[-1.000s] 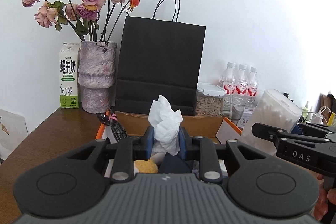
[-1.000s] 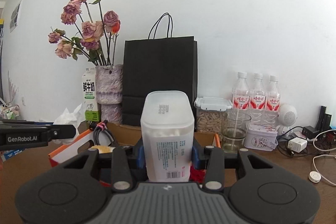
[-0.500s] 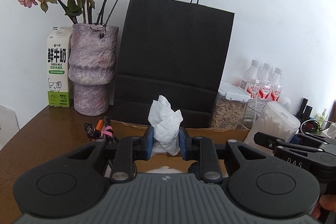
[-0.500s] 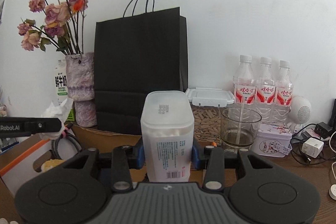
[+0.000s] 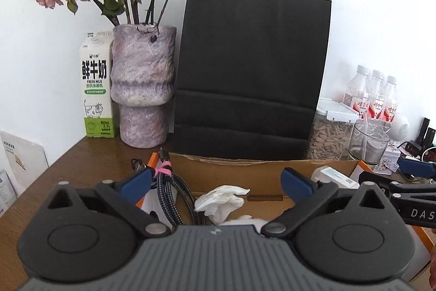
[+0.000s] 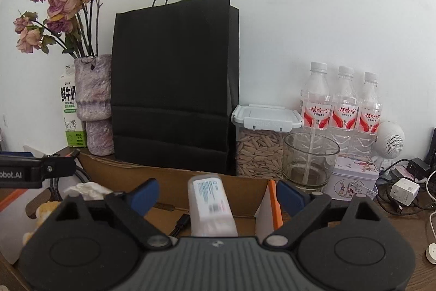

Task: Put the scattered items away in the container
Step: 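Lower into the box and open both grippers, releasing tissue and container, then withdraw both grippers from the box back over the table, then close the left gripper on the white bottle cap, then close the right gripper on the butter-coloured block while the left gripper holds the cap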

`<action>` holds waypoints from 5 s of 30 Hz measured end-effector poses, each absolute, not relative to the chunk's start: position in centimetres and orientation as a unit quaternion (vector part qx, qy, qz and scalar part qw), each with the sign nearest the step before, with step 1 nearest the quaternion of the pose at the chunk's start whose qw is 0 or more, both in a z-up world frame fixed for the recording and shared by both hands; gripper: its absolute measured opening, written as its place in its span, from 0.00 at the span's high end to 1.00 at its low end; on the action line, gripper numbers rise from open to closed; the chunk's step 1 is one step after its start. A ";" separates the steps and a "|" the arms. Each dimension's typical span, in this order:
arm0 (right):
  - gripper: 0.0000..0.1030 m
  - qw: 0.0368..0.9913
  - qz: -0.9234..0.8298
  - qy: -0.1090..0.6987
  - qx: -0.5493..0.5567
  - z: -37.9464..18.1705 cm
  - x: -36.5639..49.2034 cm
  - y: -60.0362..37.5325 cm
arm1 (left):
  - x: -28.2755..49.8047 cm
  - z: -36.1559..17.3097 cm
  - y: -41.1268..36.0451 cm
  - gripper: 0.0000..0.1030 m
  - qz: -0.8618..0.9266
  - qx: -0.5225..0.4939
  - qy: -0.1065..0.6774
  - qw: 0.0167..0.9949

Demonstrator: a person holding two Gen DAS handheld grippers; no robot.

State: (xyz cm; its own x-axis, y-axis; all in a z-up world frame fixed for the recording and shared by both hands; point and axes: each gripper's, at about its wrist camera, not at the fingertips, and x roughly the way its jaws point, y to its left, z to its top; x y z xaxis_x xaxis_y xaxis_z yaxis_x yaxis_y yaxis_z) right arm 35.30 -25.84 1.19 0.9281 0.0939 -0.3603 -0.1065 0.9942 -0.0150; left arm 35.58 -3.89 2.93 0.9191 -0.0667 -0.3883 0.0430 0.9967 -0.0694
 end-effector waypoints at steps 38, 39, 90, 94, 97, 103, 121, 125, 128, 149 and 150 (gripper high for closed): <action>0.00 0.978 0.070 0.195 -0.024 -0.7 24.8 -24.3 | 25.8 0.7 -3.9 0.00 -0.042 -0.038 0.172 0.984; 0.00 0.978 0.069 0.196 -0.021 -0.8 24.3 -24.4 | 25.3 0.6 -3.9 0.00 -0.043 -0.037 0.169 0.984; 0.00 0.963 0.032 0.266 -0.020 -4.3 13.1 -25.4 | 14.1 -2.5 2.9 0.00 0.002 -0.012 0.237 0.971; 0.00 0.962 0.031 0.271 -0.019 -4.4 13.2 -25.5 | 14.1 -2.6 2.6 0.00 0.002 -0.006 0.239 0.971; 0.00 0.961 0.030 0.275 -0.023 -4.5 13.3 -25.4 | 14.1 -2.6 2.6 0.00 0.001 -0.007 0.241 0.971; 0.00 0.956 0.028 0.290 -0.029 -4.8 13.8 -25.2 | 14.6 -2.9 2.6 0.00 -0.001 -0.006 0.257 0.966; 0.00 0.940 0.016 0.341 0.002 -5.9 15.6 -26.1 | 18.6 -4.0 1.7 0.61 -0.024 0.001 0.315 0.949; 0.00 0.940 0.011 0.341 0.003 -5.9 16.2 -26.0 | 18.9 -4.0 1.1 0.71 -0.029 0.019 0.314 0.949; 0.00 0.940 0.005 0.342 0.008 -5.9 16.9 -26.1 | 19.3 -3.9 1.1 0.72 -0.039 0.014 0.319 0.947; 0.72 0.949 0.021 0.315 0.016 -5.4 19.5 -26.8 | 19.7 -4.0 1.7 0.71 -0.042 0.001 0.313 0.949; 0.72 0.949 0.026 0.315 0.015 -5.4 19.5 -26.7 | 19.7 -4.0 1.7 0.71 -0.042 0.000 0.313 0.949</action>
